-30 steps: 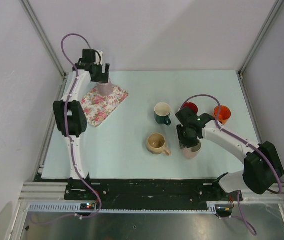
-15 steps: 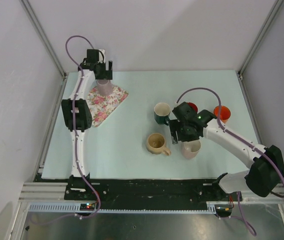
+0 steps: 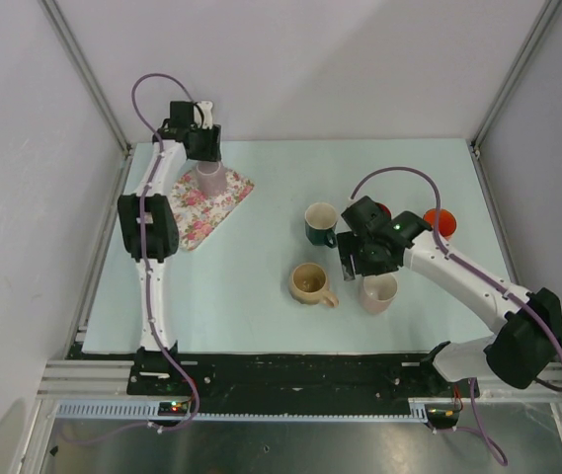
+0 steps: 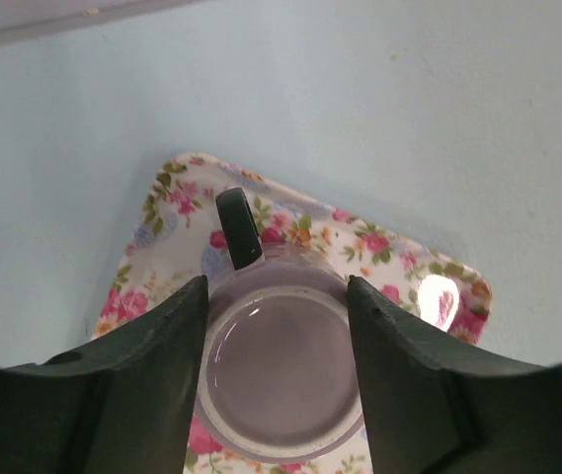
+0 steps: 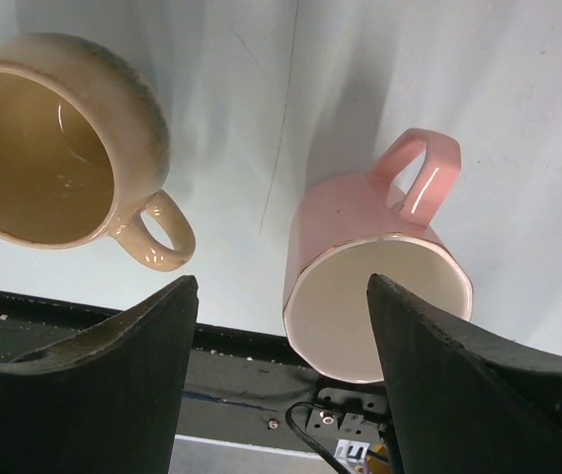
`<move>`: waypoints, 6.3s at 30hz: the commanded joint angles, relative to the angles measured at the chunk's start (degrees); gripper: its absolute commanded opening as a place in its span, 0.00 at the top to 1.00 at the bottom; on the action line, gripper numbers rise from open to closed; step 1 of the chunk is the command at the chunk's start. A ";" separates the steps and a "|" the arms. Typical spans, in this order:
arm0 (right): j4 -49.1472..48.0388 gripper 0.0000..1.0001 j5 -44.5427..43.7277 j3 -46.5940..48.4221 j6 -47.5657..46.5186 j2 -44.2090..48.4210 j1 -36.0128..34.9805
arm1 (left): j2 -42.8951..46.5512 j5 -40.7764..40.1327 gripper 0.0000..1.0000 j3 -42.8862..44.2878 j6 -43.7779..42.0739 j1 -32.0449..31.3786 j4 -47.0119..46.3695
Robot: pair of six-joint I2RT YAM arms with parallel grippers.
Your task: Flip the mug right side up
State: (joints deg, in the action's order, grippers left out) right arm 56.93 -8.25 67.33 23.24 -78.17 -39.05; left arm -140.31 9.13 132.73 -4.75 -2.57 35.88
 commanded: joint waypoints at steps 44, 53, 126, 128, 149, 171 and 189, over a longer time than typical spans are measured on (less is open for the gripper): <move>-2.45 0.25 -1.04 -0.36 -1.50 3.91 -0.85 | 2.55 -10.45 0.44 -5.33 -27.28 -3.26 25.99; -2.66 0.25 -1.43 -0.36 -1.95 5.10 -0.24 | 5.35 -6.88 0.99 -5.39 -27.34 -3.67 27.61; 2.00 1.00 -9.97 14.70 -1.37 12.25 16.44 | 42.58 11.35 0.00 -4.04 -6.95 -10.23 26.60; 6.72 1.00 -9.97 11.23 -0.59 13.15 20.48 | 43.24 10.17 0.00 -7.52 -6.79 -9.46 25.91; -8.21 1.00 2.14 -21.59 3.23 11.03 36.29 | 54.74 6.26 0.00 -36.30 -5.79 -6.04 12.07; -9.20 0.01 6.77 -12.38 -3.90 23.65 36.60 | 62.86 5.42 0.00 -44.44 -4.73 -4.01 8.14; -26.95 0.01 -10.29 -32.94 -4.82 57.11 36.32 | 100.80 -4.52 0.00 -99.79 1.42 9.11 -17.23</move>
State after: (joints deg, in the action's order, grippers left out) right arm 30.26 -10.87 37.12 13.32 -26.13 -2.63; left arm -45.89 5.82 39.16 -5.32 5.69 25.36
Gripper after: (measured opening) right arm 0.993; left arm 0.996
